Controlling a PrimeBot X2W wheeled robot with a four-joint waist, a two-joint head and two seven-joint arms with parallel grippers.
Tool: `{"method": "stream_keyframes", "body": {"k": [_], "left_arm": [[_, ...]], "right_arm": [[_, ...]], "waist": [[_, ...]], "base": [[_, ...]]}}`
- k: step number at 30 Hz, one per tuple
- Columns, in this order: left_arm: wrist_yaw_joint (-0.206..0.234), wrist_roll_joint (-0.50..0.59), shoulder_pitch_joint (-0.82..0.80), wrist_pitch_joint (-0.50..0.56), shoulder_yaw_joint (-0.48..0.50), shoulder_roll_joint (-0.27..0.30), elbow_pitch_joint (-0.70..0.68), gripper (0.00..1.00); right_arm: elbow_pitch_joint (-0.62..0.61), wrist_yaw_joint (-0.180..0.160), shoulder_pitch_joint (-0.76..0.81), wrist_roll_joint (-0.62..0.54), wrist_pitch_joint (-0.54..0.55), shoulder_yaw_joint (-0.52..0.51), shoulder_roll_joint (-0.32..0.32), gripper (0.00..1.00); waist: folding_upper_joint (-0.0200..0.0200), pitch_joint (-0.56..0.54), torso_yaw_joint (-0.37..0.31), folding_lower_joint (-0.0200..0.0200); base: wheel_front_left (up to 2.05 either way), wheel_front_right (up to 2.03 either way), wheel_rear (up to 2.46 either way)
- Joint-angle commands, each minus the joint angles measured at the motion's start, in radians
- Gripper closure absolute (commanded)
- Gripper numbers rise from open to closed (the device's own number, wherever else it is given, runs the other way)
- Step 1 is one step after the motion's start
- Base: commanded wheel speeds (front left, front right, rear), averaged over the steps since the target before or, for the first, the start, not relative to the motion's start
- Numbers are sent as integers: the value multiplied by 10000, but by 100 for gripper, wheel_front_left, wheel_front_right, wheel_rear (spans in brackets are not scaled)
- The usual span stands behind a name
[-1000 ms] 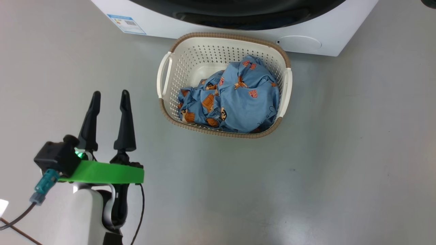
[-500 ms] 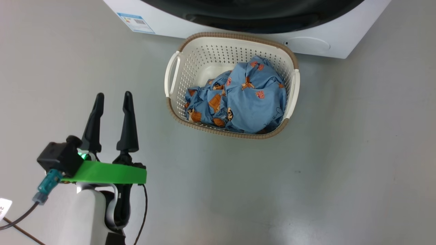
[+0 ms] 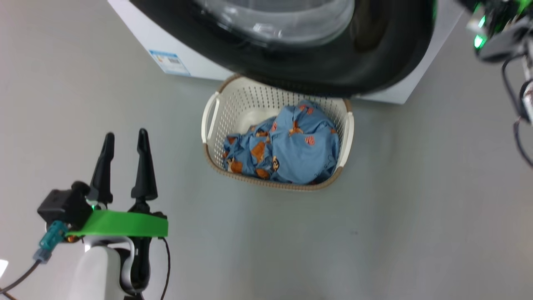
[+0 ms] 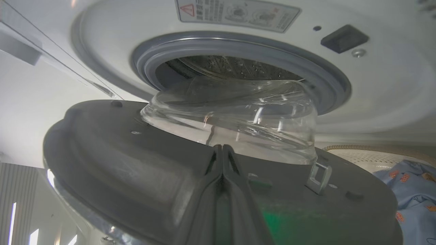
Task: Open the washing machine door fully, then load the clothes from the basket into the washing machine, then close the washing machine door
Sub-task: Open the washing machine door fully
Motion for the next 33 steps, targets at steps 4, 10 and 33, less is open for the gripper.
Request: {"method": "stream_keyframes", "body": {"k": [4, 10, 33], "left_arm": [[6, 141, 334, -65, 340, 320, -135, 0], [6, 238, 706, -65, 413, 384, -85, 0], [6, 364, 1685, -65, 166, 425, 355, 0]], "right_arm": [[-751, 50, 974, 145, 317, 208, 273, 100], [-1251, 50, 2034, 226, 624, 430, 335, 100], [-3753, 50, 5608, 855, 1057, 770, 421, 100]], "waist": [[0, -746, -8, 1], [0, -1298, 144, 1], [0, -2878, 2230, 1]], "base": [[0, 0, 0], [0, 0, 0], [0, 0, 0]]}}
